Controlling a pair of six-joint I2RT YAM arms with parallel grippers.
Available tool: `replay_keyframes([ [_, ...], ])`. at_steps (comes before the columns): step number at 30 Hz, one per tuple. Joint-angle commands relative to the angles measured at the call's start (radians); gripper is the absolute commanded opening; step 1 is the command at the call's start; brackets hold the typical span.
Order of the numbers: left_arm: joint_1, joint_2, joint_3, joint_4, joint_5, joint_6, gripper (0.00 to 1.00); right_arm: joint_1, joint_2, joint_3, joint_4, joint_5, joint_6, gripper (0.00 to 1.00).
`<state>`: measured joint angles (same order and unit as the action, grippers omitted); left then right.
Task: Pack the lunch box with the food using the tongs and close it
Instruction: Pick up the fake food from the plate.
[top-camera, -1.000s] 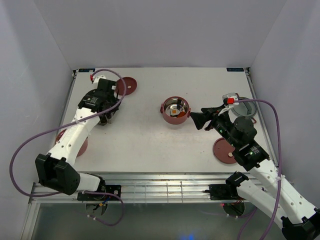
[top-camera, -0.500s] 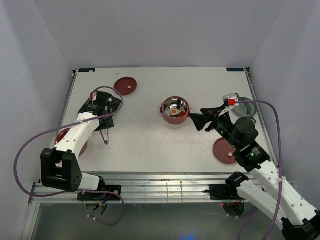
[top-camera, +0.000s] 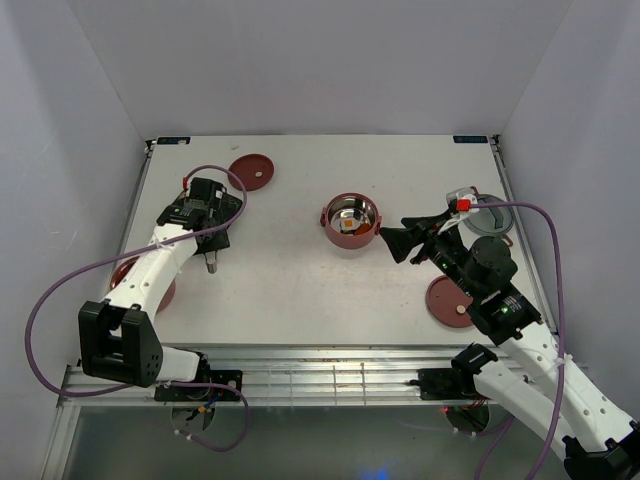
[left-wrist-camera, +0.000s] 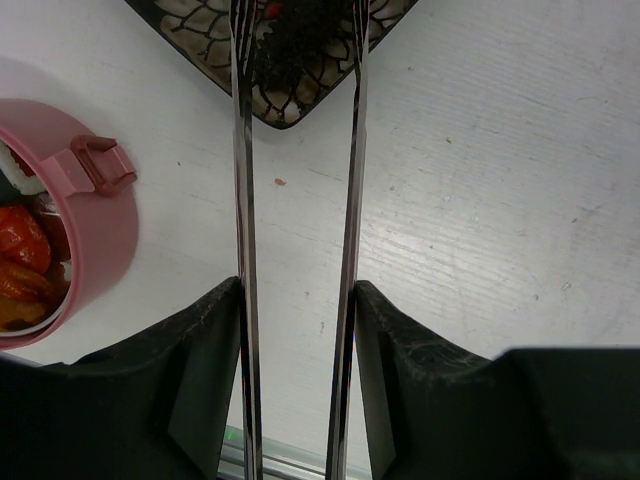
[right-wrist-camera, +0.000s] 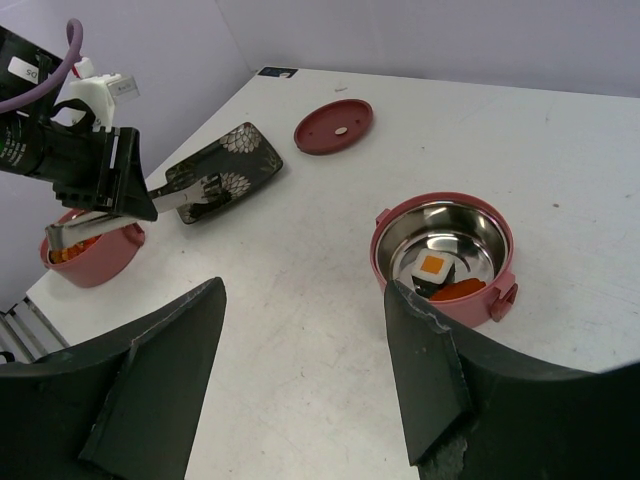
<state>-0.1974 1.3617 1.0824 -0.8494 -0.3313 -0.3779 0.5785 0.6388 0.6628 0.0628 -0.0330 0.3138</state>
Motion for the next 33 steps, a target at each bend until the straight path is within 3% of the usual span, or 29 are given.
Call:
replay_keyframes([
  [1, 0.004, -0.044, 0.045, -0.004, 0.017, 0.011, 0.56, 0.006, -0.005, 0.001, 0.046, 0.007, 0.001, 0.71],
  [33, 0.082, 0.080, 0.045, 0.021, 0.011, 0.016, 0.57, 0.006, -0.008, 0.003, 0.042, 0.021, -0.007, 0.71],
])
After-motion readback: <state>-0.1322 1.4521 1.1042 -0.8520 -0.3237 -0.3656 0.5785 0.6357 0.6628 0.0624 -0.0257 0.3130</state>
